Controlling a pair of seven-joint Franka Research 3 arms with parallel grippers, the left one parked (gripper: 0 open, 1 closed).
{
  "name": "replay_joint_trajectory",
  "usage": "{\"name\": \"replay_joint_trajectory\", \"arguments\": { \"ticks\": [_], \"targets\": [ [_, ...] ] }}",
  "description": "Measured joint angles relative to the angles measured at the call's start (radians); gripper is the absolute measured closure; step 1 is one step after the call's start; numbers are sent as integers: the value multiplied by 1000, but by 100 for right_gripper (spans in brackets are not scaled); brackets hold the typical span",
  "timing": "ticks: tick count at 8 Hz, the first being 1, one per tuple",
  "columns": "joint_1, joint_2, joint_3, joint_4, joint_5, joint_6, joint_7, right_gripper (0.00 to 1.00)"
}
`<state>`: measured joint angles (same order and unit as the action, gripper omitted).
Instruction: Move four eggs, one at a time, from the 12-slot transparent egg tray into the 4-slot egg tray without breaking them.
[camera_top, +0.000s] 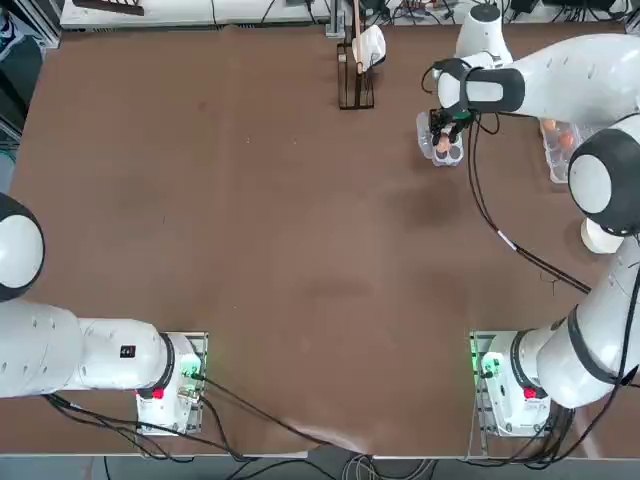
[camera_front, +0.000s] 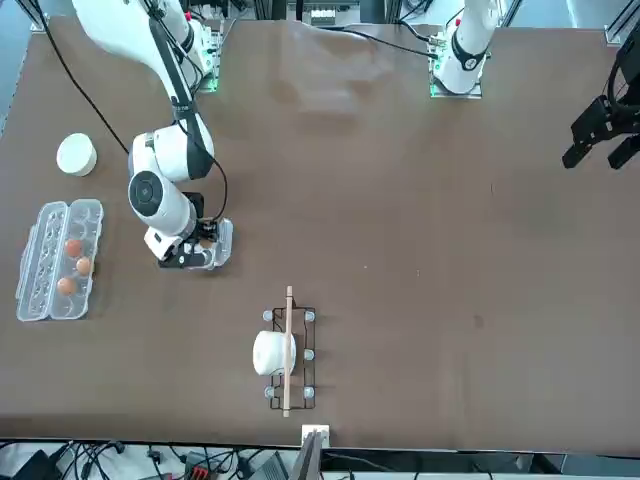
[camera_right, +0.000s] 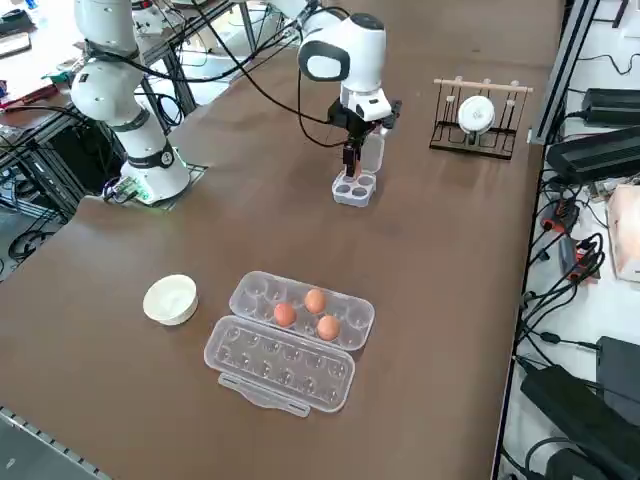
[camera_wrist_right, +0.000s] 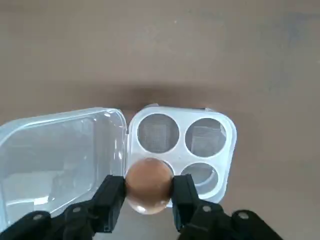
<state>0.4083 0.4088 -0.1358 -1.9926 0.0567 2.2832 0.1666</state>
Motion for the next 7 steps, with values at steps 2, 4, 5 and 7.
{"name": "replay_joint_trajectory", "arguments": {
  "ticks": [2, 4, 5, 7],
  "targets": [
    [-1, 0, -2, 0, 0, 0, 2, 33],
    [-3, -1, -7, 0, 0, -1, 2, 0],
    [-4, -2, -9, 0, 0, -3, 2, 0],
    [-7, -21, -21, 5, 0, -3, 2, 0]
  ]
}}
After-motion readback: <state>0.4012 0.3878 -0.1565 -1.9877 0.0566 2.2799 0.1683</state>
